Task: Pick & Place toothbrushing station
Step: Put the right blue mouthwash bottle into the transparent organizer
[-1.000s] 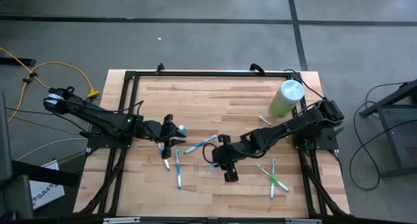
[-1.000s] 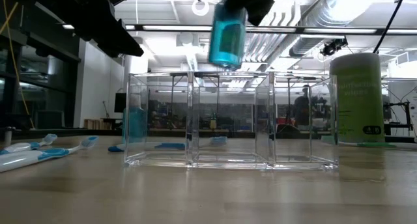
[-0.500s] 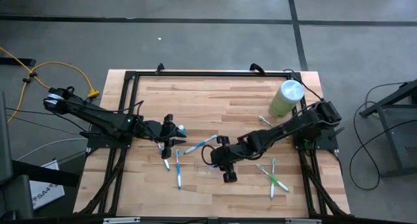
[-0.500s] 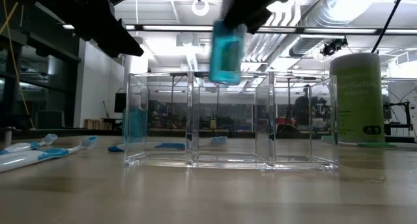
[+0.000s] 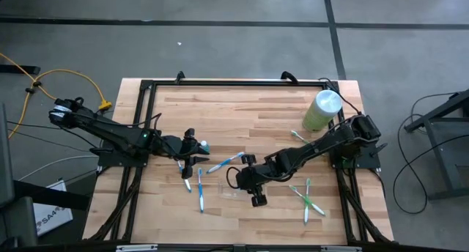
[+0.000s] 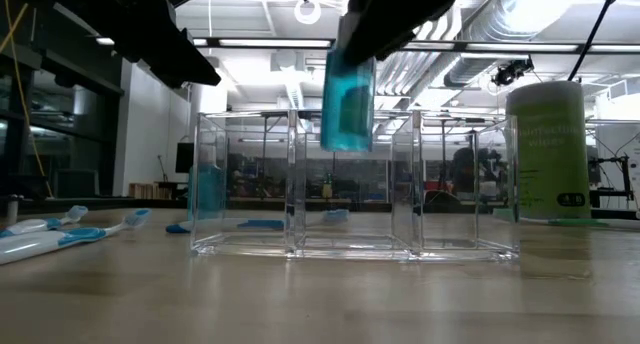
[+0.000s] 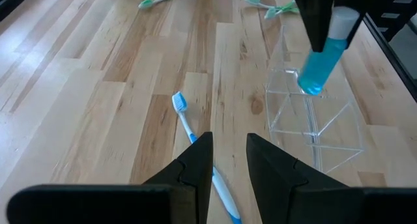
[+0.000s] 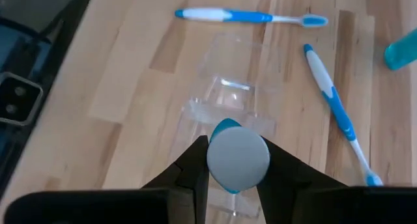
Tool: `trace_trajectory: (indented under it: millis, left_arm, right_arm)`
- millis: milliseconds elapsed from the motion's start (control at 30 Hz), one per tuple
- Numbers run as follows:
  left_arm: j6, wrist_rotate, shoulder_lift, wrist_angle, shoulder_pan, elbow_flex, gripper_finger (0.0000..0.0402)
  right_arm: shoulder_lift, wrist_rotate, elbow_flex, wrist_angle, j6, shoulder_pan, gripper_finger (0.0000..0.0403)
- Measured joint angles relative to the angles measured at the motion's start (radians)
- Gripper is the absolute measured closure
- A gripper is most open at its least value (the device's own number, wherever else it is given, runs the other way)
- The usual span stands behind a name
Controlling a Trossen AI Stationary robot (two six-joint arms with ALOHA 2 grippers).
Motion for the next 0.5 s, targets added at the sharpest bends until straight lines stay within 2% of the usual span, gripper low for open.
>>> trace_trajectory:
  millis: [500]
  left_arm:
    - [0.0, 0.0, 0.0, 0.0, 0.0, 0.0, 0.0314]
  right_arm:
    - [0.016, -0.03, -0.001, 0.002, -0.075, -0.028, 0.0315]
